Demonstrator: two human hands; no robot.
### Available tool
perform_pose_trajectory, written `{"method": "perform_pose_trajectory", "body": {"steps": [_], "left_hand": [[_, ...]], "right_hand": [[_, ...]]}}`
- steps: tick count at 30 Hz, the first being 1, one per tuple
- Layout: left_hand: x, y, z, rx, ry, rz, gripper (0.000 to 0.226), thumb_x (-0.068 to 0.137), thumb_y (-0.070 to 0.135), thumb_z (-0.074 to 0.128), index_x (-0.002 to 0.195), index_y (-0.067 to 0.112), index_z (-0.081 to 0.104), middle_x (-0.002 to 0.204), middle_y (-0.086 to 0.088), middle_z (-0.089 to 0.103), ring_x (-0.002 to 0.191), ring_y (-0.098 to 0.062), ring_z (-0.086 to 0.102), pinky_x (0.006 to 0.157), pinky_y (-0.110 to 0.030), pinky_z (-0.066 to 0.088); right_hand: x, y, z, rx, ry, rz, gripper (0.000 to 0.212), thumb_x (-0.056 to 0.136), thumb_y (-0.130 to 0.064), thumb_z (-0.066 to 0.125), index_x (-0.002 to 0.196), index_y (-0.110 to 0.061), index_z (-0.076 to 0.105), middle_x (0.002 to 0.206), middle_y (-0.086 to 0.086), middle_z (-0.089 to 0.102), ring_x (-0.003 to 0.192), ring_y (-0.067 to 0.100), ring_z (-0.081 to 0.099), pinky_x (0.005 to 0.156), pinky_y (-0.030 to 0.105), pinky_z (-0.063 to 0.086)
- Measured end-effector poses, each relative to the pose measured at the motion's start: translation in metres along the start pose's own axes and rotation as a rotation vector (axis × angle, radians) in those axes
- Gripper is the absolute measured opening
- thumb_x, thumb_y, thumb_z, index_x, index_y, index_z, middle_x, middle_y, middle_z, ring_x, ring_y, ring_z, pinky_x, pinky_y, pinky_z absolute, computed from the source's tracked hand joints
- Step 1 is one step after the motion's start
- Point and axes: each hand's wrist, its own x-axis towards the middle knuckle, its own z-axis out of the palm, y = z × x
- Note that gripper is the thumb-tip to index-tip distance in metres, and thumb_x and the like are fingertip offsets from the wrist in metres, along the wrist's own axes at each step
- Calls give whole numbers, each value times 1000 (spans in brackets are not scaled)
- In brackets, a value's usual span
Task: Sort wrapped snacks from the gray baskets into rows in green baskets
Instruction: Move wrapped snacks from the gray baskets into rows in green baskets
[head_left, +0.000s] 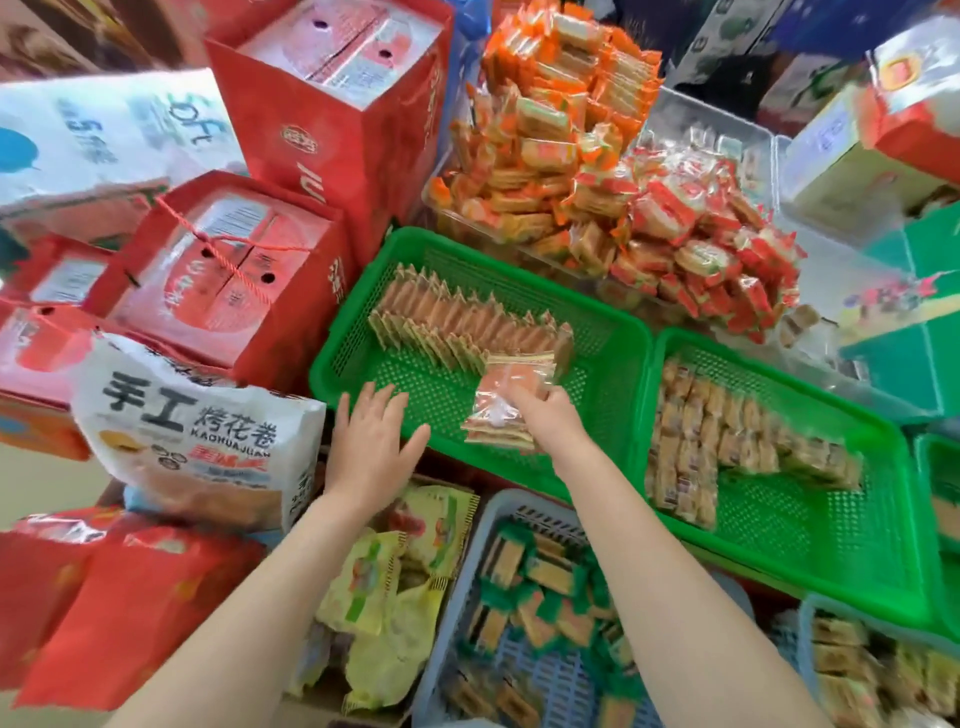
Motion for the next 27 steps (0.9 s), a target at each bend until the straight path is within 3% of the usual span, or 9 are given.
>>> {"method": "perform_pose_trajectory", "body": {"steps": [2,5,9,12,15,17,22,24,27], "left_hand": [[1,16,8,59,-48,87,59,102,55,34,148,20,45,156,0,40,149,-19,27,123,-46,-2],[11,42,21,80,-134,163,55,100,61,34,133,25,59,133,6,62,127,-15,52,121,-47,11],[18,67,38,99,-209,255,60,92,74,37,117,29,69,105,11,72,104,-13,63,111,-46,23],[20,71,43,34,-191,227,60,87,78,44,110,31,72,101,11,73,103,-12,62,111,-44,22],[20,71,43,26,-187,207,61,85,79,46,110,30,72,102,11,72,104,-12,61,111,-43,22],[19,73,42,24,-187,196,60,84,80,46,108,31,72,103,12,72,106,-12,61,111,-42,21],[19,71,44,7,-176,198,60,83,80,46,105,31,72,101,12,72,104,-13,61,110,-42,21],[19,72,43,18,-184,197,61,84,81,45,107,31,72,104,13,71,107,-12,59,110,-41,19],[19,74,39,29,-220,186,62,84,81,43,110,32,71,108,12,71,111,-14,58,111,-42,19]], "right_hand": [[10,9,-1,-87,39,65,91,84,-58,64,151,-7,32,151,9,43,128,31,49,99,40,46],[20,20,-23,-330,198,147,90,87,-53,60,153,-4,24,138,11,52,104,29,56,82,36,49],[40,16,-56,-569,419,171,88,95,-49,55,156,-2,10,118,9,60,80,25,53,68,33,43],[71,8,-62,-605,488,140,85,99,-50,51,156,-4,7,127,11,59,98,31,62,70,36,45],[94,10,-54,-447,362,109,90,99,-51,54,157,-2,6,156,21,34,135,38,46,101,42,42],[98,21,-48,-380,291,90,87,99,-46,57,158,-4,9,159,22,26,140,40,38,109,41,37],[99,39,-48,45,193,211,83,100,-40,58,160,-22,5,157,17,35,115,34,62,85,42,60],[99,37,-49,381,124,196,88,99,-30,62,160,-28,-2,156,22,34,120,35,59,87,41,57],[94,39,-49,413,77,135,87,101,-24,60,159,-32,-3,157,18,36,124,33,57,93,44,53]]}}
